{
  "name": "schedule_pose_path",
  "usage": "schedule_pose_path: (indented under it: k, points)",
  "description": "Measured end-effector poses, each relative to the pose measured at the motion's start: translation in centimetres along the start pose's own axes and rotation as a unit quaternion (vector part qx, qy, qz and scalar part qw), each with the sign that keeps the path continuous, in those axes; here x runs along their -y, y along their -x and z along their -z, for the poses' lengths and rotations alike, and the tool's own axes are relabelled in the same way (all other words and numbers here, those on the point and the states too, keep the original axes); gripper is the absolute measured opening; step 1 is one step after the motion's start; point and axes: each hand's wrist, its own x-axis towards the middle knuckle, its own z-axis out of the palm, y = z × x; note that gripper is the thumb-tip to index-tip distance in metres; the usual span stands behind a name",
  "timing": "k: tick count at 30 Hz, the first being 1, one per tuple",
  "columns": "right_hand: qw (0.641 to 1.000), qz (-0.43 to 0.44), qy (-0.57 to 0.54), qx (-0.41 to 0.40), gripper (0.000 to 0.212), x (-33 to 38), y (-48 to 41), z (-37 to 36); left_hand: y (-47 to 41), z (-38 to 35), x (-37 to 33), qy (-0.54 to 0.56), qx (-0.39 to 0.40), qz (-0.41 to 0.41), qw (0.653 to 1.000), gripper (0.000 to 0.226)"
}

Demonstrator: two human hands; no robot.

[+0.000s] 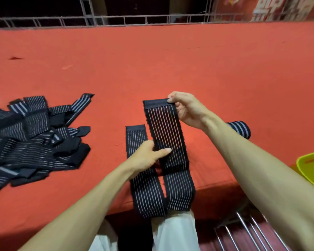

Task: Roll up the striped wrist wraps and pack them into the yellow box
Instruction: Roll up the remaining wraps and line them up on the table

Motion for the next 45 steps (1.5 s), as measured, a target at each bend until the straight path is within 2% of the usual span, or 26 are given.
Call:
schedule_pose_path:
  k: [2,4,8,12,17,21,24,26,27,30,32,37,41,45]
  points:
    - [0.999,0.000,-0.038,-0.025,0.022,0.6,0.6,-1.4,2.0,0.5,-1.6,0.071,0.031,-0.034,0.996,0.017]
    - [0.995,0.004,-0.088,-0.053,0.026,1.0,0.9,-2.4,3.6,1.0,-3.0,0.123,0.059,-0.054,0.989,0.004]
    - [0.990,0.009,-0.086,-0.109,0.017,1.3,1.2,-3.7,6.2,2.4,-4.1,0.222,0.088,-0.048,0.970,0.033]
    - [0.987,-0.011,0.011,-0.162,0.005,0.3,1.3,-4.2,7.4,2.5,-3.7,0.267,0.116,-0.034,0.956,0.026]
    - [0.978,-0.049,0.128,-0.159,0.005,-2.0,1.7,-4.2,7.3,1.9,-0.9,0.236,0.092,0.036,0.967,0.016]
    - [0.975,-0.079,0.155,-0.136,0.012,-3.9,1.5,-3.7,6.5,2.5,1.4,0.189,0.091,0.064,0.976,0.024]
    - [0.977,-0.091,0.156,-0.114,0.013,-4.9,1.0,-3.0,6.0,3.3,2.0,0.144,0.090,0.053,0.984,0.028]
    - [0.980,-0.101,0.147,-0.085,0.013,-5.6,0.8,-2.5,5.3,3.9,2.2,0.116,0.054,0.034,0.991,0.037]
    - [0.981,-0.107,0.144,-0.067,0.012,-5.9,0.6,-2.4,4.6,4.2,2.4,0.101,0.009,0.020,0.995,0.038]
    - [0.983,-0.120,0.133,-0.031,0.011,-7.1,-0.1,-2.3,2.2,5.5,2.9,0.122,-0.141,-0.027,0.982,0.030]
    - [0.984,-0.122,0.126,-0.023,0.011,-7.9,-0.8,-2.3,0.6,6.3,3.1,0.110,-0.200,-0.043,0.973,0.024]
    - [0.988,-0.083,0.122,-0.051,0.011,-9.9,-4.1,-2.4,-3.3,8.0,4.4,0.089,-0.248,-0.042,0.964,0.010]
    - [0.973,-0.052,0.204,-0.099,0.008,-11.7,-7.4,-2.1,-6.6,9.4,5.6,0.039,-0.286,-0.032,0.957,0.006]
    - [0.942,-0.023,0.306,-0.140,0.018,-13.8,-10.6,-1.4,-9.8,10.5,6.6,-0.047,-0.321,-0.034,0.945,0.004]
